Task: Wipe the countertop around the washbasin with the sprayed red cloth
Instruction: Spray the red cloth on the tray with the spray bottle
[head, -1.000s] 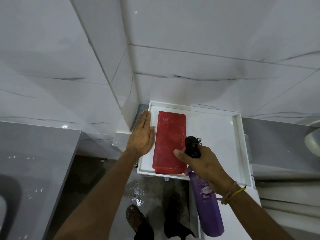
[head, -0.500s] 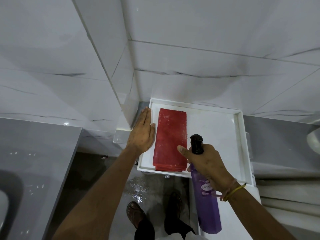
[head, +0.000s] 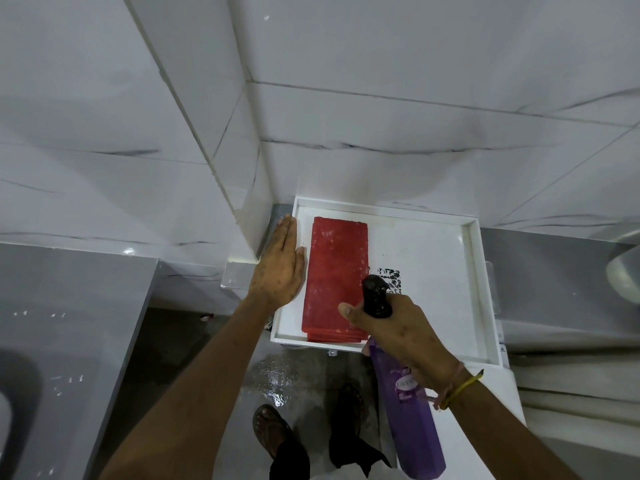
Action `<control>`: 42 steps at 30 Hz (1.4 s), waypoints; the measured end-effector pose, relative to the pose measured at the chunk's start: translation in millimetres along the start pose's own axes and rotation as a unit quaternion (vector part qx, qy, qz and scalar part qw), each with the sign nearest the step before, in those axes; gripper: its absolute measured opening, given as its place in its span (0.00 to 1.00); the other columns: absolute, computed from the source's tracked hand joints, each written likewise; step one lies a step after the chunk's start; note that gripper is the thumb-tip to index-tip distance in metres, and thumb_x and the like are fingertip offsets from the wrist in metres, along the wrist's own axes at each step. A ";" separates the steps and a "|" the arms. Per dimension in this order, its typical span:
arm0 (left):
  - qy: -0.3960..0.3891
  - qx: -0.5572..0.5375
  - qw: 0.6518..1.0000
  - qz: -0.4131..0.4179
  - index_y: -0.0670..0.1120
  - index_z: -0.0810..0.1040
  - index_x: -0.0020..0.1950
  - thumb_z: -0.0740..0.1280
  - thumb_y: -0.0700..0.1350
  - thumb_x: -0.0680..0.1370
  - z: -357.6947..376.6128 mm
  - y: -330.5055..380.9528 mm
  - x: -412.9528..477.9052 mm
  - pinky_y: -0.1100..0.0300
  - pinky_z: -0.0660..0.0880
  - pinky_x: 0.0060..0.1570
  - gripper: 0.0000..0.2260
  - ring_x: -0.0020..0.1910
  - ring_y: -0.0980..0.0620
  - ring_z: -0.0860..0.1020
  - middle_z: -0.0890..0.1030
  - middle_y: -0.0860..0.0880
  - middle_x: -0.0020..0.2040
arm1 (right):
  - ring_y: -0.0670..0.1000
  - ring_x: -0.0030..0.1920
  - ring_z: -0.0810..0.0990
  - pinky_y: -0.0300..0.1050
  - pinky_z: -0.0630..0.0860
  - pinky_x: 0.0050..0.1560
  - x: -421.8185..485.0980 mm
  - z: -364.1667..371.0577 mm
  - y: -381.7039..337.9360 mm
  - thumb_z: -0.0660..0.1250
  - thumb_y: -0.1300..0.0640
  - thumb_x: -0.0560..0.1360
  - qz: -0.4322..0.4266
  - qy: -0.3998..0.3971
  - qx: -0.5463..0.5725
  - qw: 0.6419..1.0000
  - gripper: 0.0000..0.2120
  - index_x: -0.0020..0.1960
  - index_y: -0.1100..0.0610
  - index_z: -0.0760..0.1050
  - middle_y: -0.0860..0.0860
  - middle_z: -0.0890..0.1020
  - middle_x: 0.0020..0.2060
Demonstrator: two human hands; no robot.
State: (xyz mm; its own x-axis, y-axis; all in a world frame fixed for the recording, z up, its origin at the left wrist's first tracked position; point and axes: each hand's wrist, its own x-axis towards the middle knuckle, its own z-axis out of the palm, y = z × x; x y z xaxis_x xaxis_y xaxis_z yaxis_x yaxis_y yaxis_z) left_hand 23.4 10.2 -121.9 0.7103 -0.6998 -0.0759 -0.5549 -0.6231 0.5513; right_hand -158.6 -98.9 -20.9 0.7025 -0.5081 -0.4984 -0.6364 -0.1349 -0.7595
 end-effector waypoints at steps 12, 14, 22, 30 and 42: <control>0.001 0.000 1.000 0.003 0.41 0.44 0.77 0.49 0.49 0.82 -1.4 -0.9 -0.6 0.55 0.46 0.77 0.27 0.78 0.50 0.45 0.46 0.45 0.79 | 0.52 0.33 0.85 0.43 0.81 0.40 -7.2 4.1 1.6 0.72 0.39 0.67 0.021 0.013 -0.005 1.000 0.23 0.42 0.61 0.79 0.55 0.85 0.34; 0.001 0.000 1.000 0.001 0.41 0.44 0.77 0.49 0.50 0.82 -1.2 -1.2 -0.5 0.56 0.45 0.76 0.27 0.78 0.50 0.45 0.46 0.45 0.79 | 0.50 0.34 0.84 0.40 0.78 0.39 -9.5 -1.0 -3.2 0.73 0.39 0.66 0.011 0.032 0.006 0.999 0.19 0.42 0.56 0.80 0.52 0.86 0.35; 0.008 -0.013 1.000 0.007 0.41 0.44 0.77 0.49 0.48 0.82 -3.5 -1.2 -2.1 0.56 0.46 0.76 0.26 0.78 0.50 0.45 0.46 0.45 0.79 | 0.48 0.29 0.83 0.39 0.79 0.35 -23.8 -57.4 -25.3 0.73 0.42 0.66 -0.180 0.140 0.149 0.962 0.14 0.48 0.45 0.79 0.45 0.85 0.50; 0.000 -0.006 1.000 0.017 0.40 0.45 0.77 0.46 0.53 0.79 -1.3 -0.2 -2.6 0.56 0.47 0.76 0.29 0.78 0.49 0.46 0.48 0.45 0.79 | 0.57 0.36 0.82 0.51 0.79 0.44 35.7 -109.1 4.3 0.68 0.64 0.76 -0.303 0.297 0.154 0.892 0.13 0.59 0.59 0.74 0.50 0.81 0.41; -0.008 0.004 1.000 -0.004 0.44 0.42 0.77 0.49 0.52 0.82 0.3 1.5 -5.4 0.53 0.48 0.76 0.28 0.76 0.54 0.42 0.45 0.47 0.79 | 0.58 0.41 0.81 0.52 0.77 0.52 75.5 -105.6 10.6 0.71 0.59 0.74 -0.300 0.315 0.144 0.889 0.19 0.63 0.59 0.71 0.55 0.80 0.40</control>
State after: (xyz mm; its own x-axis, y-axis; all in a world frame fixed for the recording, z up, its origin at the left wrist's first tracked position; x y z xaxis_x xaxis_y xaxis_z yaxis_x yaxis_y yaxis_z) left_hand 18.6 12.9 -120.9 0.7084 -0.6996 -0.0939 -0.5522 -0.6321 0.5436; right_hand -146.0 -228.5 -22.4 0.5119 -0.8057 0.2979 -0.0355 -0.3664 -0.9298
